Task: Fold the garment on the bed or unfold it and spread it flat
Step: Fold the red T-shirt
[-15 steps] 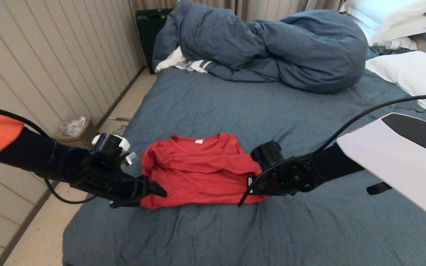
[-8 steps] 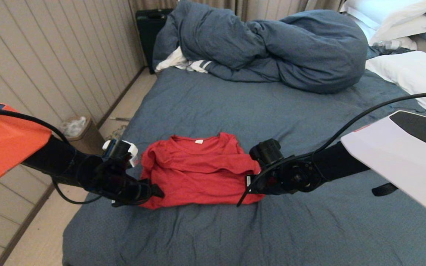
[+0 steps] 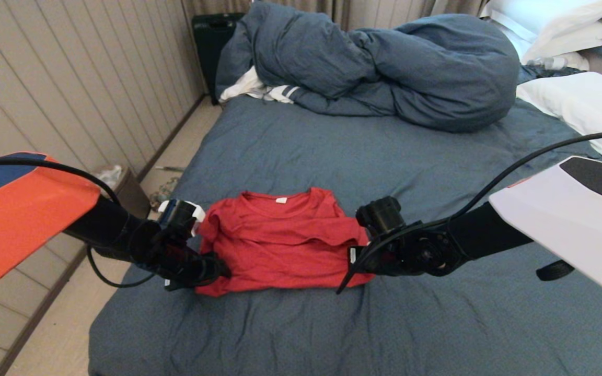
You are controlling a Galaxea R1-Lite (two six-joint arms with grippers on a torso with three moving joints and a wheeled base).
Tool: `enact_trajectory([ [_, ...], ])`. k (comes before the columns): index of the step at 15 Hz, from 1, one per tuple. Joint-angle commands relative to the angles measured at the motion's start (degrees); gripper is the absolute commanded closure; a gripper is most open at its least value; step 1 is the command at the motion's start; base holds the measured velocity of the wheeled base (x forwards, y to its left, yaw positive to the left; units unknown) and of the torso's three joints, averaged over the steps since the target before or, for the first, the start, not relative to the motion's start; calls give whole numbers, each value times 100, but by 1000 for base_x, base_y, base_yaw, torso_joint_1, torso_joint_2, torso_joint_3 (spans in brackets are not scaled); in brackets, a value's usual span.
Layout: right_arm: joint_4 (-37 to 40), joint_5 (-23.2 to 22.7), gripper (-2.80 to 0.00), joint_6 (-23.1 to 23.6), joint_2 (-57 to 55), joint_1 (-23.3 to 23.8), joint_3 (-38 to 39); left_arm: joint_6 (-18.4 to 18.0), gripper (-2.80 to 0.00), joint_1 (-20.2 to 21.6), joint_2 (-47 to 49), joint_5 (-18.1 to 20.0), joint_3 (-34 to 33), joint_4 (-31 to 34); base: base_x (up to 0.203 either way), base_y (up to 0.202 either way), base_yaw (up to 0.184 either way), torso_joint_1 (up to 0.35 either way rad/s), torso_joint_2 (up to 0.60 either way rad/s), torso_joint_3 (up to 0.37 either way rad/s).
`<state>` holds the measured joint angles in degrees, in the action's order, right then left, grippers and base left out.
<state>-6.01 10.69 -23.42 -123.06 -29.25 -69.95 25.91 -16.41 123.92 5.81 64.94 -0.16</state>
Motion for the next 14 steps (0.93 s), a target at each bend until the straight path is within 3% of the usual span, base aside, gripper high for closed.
enact_trajectory([
  [1,-6,3,0,-14,-6,-2,8,11,0,-46,5,32,-17,-19,0,0,0,0,0,0],
  [9,-5,12,0,-14,343,-2,347,29,0,-504,-1228,184,-1020,-342,0,0,0,0,0,0],
  [14,-14,4,0,-22,538,-50,740,42,0,-760,-1281,280,-1234,-331,0,0,0,0,0,0],
])
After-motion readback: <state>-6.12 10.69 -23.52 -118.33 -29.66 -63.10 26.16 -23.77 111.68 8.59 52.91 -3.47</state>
